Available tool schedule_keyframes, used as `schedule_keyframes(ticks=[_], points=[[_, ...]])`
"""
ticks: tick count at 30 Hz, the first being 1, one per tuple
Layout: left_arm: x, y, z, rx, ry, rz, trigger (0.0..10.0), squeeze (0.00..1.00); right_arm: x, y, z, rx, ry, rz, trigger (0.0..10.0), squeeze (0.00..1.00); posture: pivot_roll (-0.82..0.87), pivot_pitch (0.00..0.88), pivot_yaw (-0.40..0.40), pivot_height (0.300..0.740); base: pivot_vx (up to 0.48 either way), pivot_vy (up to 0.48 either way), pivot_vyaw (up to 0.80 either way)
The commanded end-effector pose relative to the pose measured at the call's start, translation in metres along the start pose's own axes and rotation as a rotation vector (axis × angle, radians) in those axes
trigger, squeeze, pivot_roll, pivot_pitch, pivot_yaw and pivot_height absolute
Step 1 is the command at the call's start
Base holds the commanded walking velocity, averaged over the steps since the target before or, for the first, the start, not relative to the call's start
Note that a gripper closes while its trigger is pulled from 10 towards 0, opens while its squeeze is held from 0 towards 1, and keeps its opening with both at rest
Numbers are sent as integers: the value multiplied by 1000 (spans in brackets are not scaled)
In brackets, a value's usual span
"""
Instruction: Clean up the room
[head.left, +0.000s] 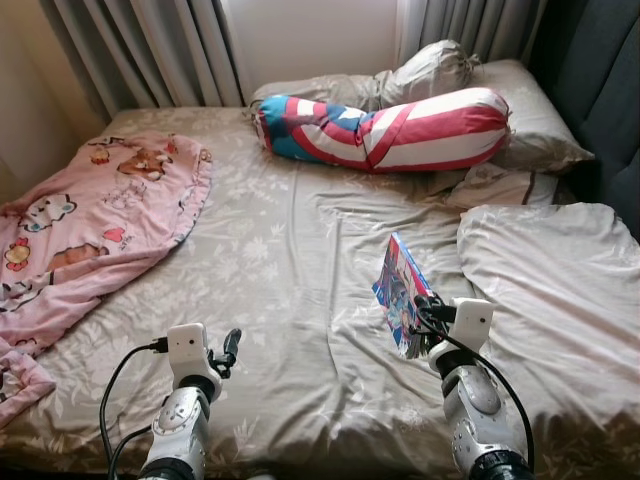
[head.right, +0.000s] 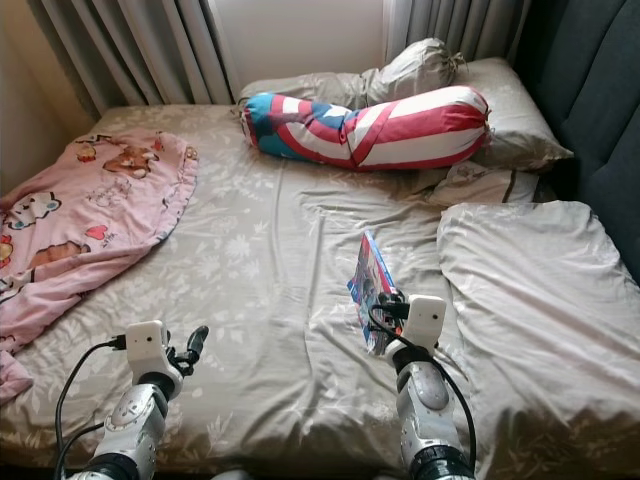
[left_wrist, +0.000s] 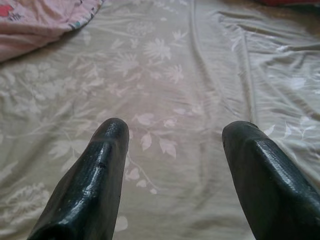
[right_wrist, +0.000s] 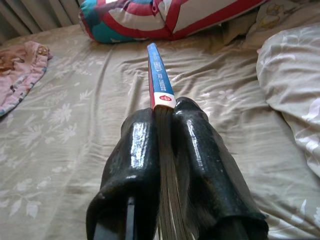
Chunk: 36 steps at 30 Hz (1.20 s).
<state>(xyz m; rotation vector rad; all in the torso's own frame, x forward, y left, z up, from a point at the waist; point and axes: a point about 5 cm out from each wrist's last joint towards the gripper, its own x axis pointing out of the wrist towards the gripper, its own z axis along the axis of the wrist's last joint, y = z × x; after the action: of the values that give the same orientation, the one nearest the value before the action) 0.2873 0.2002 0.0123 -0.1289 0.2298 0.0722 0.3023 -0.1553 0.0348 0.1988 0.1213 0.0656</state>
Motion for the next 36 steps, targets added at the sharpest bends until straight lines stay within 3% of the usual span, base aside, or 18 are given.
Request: schedule_keyframes(ticks=[1,36], points=[[1,1,3,-2,-11,0,10000,0,3,5,10,-2,-66,22,10000,0,0,77,52,652,0,0,0],[11,-8,22,-19,-76,-70,10000,0,2,-6,12,8,-70,-77,10000,0,1,86,57,652,0,0,0]])
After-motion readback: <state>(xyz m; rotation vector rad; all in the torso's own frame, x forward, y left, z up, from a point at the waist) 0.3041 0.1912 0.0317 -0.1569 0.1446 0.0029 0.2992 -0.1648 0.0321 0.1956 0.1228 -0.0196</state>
